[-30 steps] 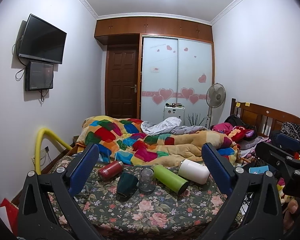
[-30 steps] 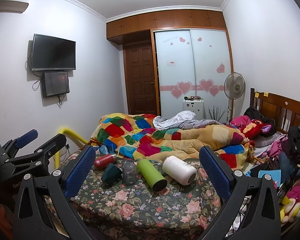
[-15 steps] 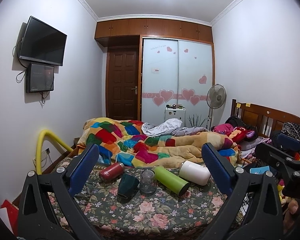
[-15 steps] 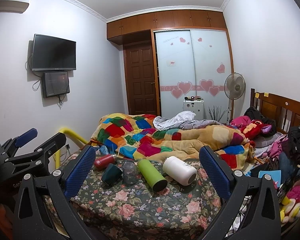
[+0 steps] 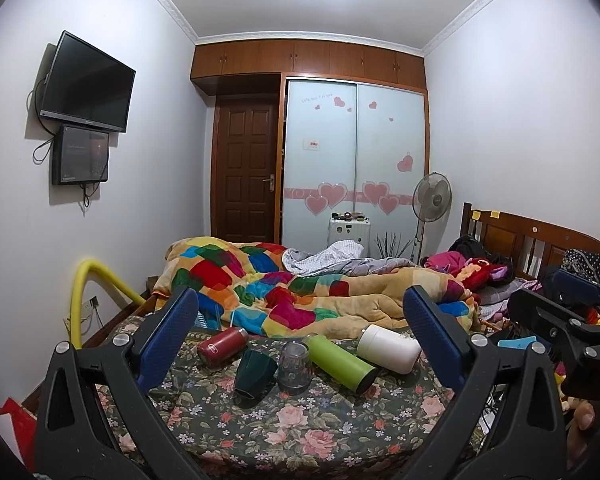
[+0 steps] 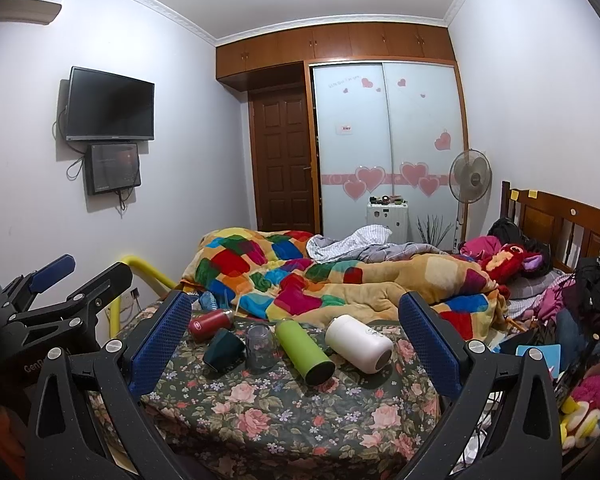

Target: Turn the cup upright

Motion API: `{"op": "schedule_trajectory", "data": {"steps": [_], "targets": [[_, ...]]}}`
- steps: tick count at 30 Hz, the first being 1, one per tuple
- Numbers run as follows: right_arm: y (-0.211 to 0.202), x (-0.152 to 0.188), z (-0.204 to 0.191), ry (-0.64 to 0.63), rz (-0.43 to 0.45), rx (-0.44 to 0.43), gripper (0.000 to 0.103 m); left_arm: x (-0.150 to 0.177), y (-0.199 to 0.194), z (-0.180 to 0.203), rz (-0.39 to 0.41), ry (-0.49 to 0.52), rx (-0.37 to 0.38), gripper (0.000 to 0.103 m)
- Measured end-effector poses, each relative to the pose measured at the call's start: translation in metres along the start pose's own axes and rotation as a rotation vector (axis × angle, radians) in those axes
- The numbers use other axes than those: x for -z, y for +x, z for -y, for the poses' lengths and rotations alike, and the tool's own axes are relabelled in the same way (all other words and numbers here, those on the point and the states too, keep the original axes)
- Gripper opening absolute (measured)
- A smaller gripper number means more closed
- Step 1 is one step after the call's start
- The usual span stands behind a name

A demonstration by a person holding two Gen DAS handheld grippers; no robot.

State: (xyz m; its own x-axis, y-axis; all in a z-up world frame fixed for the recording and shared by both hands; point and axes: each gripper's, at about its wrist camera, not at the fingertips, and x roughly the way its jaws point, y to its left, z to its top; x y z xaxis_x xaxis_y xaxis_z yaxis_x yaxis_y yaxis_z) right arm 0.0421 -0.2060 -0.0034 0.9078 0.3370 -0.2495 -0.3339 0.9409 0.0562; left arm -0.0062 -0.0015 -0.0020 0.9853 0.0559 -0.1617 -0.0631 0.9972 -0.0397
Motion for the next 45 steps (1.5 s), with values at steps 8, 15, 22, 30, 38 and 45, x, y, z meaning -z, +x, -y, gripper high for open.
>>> {"op": "schedule_trajectory", "data": {"steps": [8, 15, 22, 30, 38, 45], "targets": [[0.0, 0.001, 0.0, -0.002, 0.001, 0.001, 0.103, -0.002, -0.001, 0.0, 0.001, -0.001, -0.001, 0.103], [0.001, -0.003, 0.0, -0.001, -0.009, 0.0, 0.103, -0.002, 0.002, -0.001, -0.006, -0.005, -0.002, 0.103], [0.015, -0.001, 0.006, 0.002, -0.043, 0.003, 0.103, 0.003, 0.022, -0.006, -0.04, -0.015, -0.013, 0.103], [0.059, 0.021, 0.014, 0.016, -0.147, 0.022, 0.103, 0.048, 0.1, -0.028, -0.243, -0.052, -0.041, 0.103], [0.118, 0.056, 0.027, 0.017, -0.328, 0.06, 0.103, 0.147, 0.222, -0.074, -0.62, -0.142, -0.091, 0.103], [0.173, 0.093, 0.032, -0.01, -0.513, 0.073, 0.103, 0.199, 0.301, -0.098, -0.778, -0.117, -0.077, 0.098]]}}
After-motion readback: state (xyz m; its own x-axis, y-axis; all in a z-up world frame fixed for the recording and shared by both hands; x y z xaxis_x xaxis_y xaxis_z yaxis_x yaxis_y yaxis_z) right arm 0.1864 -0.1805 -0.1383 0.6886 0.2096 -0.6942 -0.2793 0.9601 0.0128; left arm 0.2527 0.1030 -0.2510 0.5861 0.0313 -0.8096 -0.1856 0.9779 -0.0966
